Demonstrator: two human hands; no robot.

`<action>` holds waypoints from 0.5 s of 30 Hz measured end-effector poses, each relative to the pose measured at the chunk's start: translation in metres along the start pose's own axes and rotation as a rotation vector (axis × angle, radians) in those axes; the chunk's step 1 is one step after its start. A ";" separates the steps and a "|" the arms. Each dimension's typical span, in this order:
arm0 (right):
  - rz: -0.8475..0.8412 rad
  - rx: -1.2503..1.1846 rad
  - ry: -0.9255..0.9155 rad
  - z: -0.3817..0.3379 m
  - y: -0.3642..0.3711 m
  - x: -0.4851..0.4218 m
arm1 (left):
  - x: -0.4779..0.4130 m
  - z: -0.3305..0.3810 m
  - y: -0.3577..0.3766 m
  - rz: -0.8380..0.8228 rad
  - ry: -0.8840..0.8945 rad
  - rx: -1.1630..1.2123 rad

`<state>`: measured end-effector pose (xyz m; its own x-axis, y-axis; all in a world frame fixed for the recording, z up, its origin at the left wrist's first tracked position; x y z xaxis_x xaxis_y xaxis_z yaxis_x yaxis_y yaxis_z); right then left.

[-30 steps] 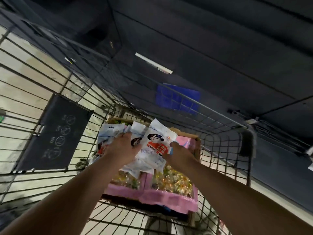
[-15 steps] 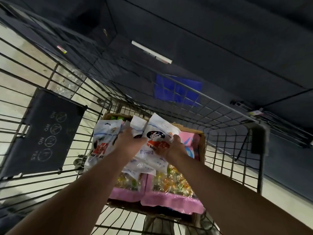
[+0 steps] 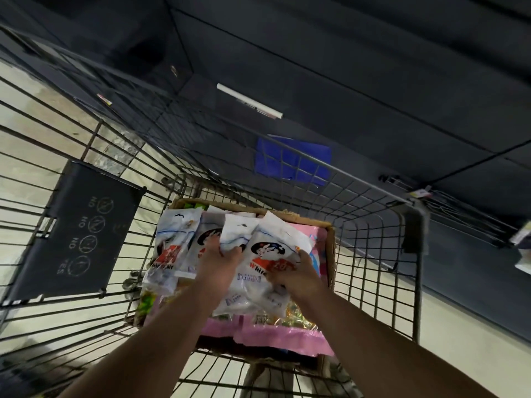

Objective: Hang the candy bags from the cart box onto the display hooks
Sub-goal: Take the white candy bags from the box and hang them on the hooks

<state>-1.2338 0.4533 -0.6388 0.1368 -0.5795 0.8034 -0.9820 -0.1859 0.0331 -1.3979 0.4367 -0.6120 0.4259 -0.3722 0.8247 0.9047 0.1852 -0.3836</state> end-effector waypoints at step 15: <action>0.050 -0.068 -0.233 -0.028 -0.076 0.080 | 0.092 0.010 0.023 -0.109 0.025 0.182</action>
<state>-1.1521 0.4431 -0.5602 0.1064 -0.7557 0.6462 -0.9937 -0.1033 0.0427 -1.3378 0.4158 -0.5404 0.3278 -0.4209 0.8458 0.9296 0.3032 -0.2093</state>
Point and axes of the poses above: each hand's wrist, its own x-axis away from the middle knuckle, its own y-axis out of the palm, z = x × y, the point moved 4 cm from there along -x, towards the middle knuckle, and after that the axes turned 11 degrees about -y, right-handed, at the moved point
